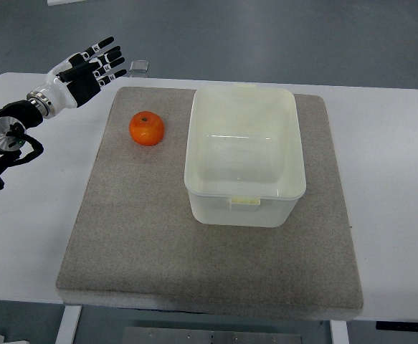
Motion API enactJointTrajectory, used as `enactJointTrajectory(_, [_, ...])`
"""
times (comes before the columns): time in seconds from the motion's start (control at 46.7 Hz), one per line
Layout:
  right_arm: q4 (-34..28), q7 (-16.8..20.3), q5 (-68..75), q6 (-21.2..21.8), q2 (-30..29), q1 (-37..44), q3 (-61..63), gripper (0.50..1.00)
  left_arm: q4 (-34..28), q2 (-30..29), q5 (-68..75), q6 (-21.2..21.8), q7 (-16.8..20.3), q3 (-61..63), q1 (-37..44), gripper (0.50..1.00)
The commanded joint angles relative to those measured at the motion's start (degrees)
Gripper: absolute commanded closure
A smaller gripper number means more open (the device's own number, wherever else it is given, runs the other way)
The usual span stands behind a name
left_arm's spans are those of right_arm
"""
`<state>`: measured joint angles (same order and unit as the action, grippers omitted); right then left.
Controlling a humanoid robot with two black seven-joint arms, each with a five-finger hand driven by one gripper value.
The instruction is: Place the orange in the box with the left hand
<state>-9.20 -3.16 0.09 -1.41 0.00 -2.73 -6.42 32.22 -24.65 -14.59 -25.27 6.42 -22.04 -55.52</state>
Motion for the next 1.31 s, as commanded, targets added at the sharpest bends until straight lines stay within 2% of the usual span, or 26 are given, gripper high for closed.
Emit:
enactJointTrajectory(0.0, [-0.02, 0.00, 0.00, 0.00, 0.00, 0.01, 0.00, 0.568, 0.21, -0.05, -0.08, -0.04, 0.00, -0.11, -0.11, 0.506])
enactJointTrajectory(0.685, [-0.02, 0.00, 0.00, 0.00, 0.00, 0.01, 0.00, 0.568, -1.11, -0.75, 2.02, -1.01, 0.88, -0.11, -0.64, 0.506])
enactJointTrajectory(0.878, [-0.02, 0.00, 0.00, 0.00, 0.00, 0.01, 0.00, 0.570, -0.14, -2.85, 17.74, -1.18, 1.32, -0.02, -1.95, 0.506])
enactJointTrajectory(1.07, [-0.02, 0.00, 0.00, 0.00, 0.00, 0.01, 0.00, 0.568, 5.48, -7.69, 31.28, -1.10, 1.58, 0.16, -3.36, 0.508])
enactJointTrajectory(1.284, [-0.02, 0.00, 0.00, 0.00, 0.00, 0.01, 0.00, 0.568, 5.14, -7.17, 51.49, -0.66, 7.38, 0.51, -4.77, 0.506])
